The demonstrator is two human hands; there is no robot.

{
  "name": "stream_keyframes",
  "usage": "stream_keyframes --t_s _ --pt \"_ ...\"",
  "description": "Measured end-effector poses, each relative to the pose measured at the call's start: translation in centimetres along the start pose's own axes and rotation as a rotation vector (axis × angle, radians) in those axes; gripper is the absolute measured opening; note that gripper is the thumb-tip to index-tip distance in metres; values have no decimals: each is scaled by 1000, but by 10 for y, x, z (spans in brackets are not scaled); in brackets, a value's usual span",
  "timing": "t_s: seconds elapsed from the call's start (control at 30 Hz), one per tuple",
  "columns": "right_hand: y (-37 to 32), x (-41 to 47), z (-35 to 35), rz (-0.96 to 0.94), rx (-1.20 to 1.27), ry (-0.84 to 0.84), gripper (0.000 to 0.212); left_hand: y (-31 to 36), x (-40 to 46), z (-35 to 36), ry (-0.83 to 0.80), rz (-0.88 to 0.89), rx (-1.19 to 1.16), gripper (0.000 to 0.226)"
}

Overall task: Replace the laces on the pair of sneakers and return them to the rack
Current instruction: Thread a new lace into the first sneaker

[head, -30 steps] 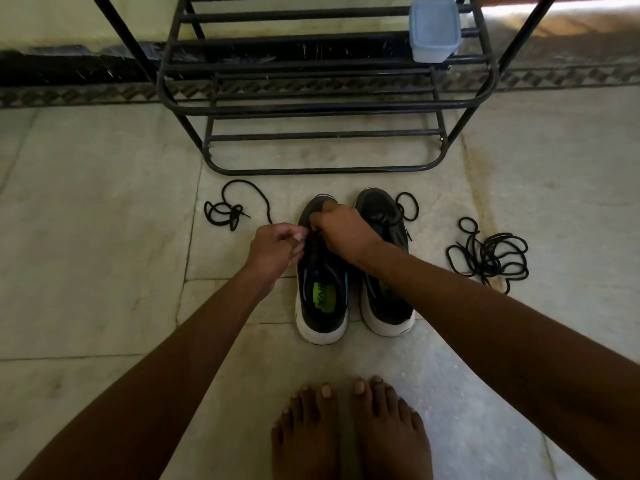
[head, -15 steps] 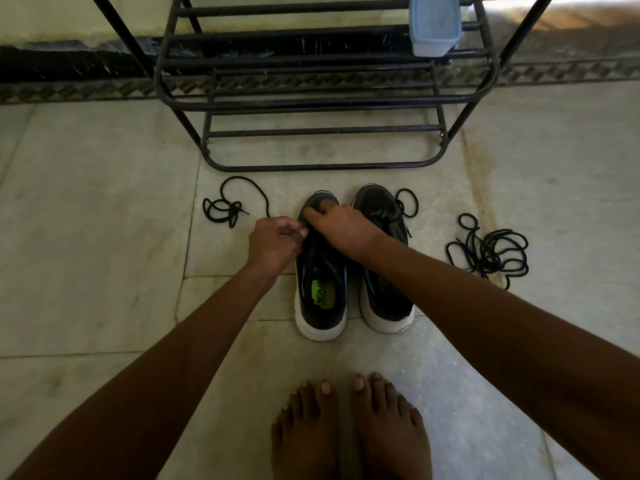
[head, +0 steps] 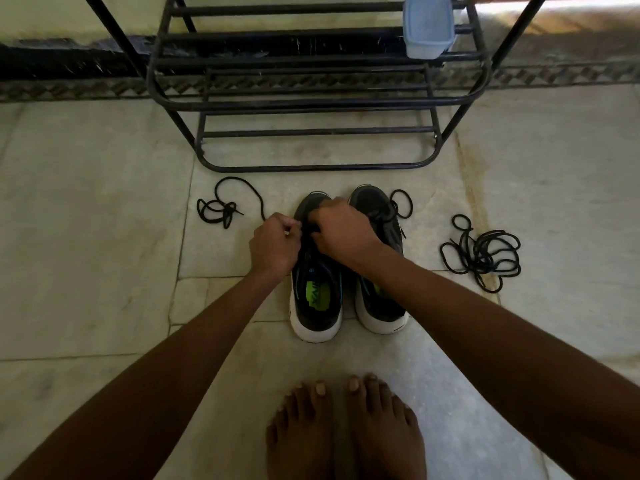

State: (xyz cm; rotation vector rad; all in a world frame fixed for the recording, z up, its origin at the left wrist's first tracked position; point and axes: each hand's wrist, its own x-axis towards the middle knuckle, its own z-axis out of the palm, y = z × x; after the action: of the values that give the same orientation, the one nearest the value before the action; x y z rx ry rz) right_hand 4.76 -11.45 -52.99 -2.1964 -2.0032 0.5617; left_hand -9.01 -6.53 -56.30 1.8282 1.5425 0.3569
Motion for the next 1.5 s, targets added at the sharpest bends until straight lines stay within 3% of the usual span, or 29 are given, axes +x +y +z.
stream_keyframes --t_s 0.17,0.33,0.4,0.47,0.53,0.6,0.63,0.7,0.77,0.83,0.9,0.97,1.03,1.07,1.17,1.23,1.3,1.37,1.5 --pt "-4 -9 11 50 -177 46 10 -2 6 -12 -13 -249 -614 22" --pt "1 -10 11 21 -151 36 14 -4 17 -33 112 -285 -993 11" --pt "3 -9 8 13 -143 10 23 -4 18 -37 149 -100 -816 18" --pt "4 -8 5 -6 -138 -12 31 -6 18 -43 148 282 -441 19" --pt "4 -9 4 -27 -155 -16 36 -11 19 -46 16 635 10 5" --pt "2 -11 8 -47 -184 3 39 -16 27 -46 -136 753 470 32" --pt "2 -14 12 -56 -194 24 41 -15 32 -46 -193 759 637 36" --pt "3 -19 19 -71 -195 57 46 -9 43 -51 -242 774 758 28" --pt "5 -24 25 -68 -170 63 51 -4 53 -59 -215 783 642 27" --pt "5 -25 27 -53 -161 65 55 6 57 -67 -56 729 352 22" --pt "2 -24 28 -42 -158 75 62 15 56 -72 58 518 -86 28" --pt "1 -23 29 -30 -152 98 66 28 52 -75 51 204 -630 32" --pt "1 -23 30 -23 -148 108 70 33 45 -82 6 48 -862 34" --pt "2 -23 30 -24 -151 111 72 33 42 -88 17 109 -754 33" --pt "3 -23 31 -31 -160 114 75 14 41 -94 -39 592 101 18" --pt "3 -22 31 -31 -166 118 74 7 38 -90 -265 639 508 25" --pt "2 -22 31 -27 -176 129 73 4 31 -78 -313 583 812 33" --pt "2 -22 32 -31 -182 135 71 9 25 -70 -232 580 652 25" --pt "3 -20 31 -35 -201 128 68 13 28 -73 -194 384 -120 24"
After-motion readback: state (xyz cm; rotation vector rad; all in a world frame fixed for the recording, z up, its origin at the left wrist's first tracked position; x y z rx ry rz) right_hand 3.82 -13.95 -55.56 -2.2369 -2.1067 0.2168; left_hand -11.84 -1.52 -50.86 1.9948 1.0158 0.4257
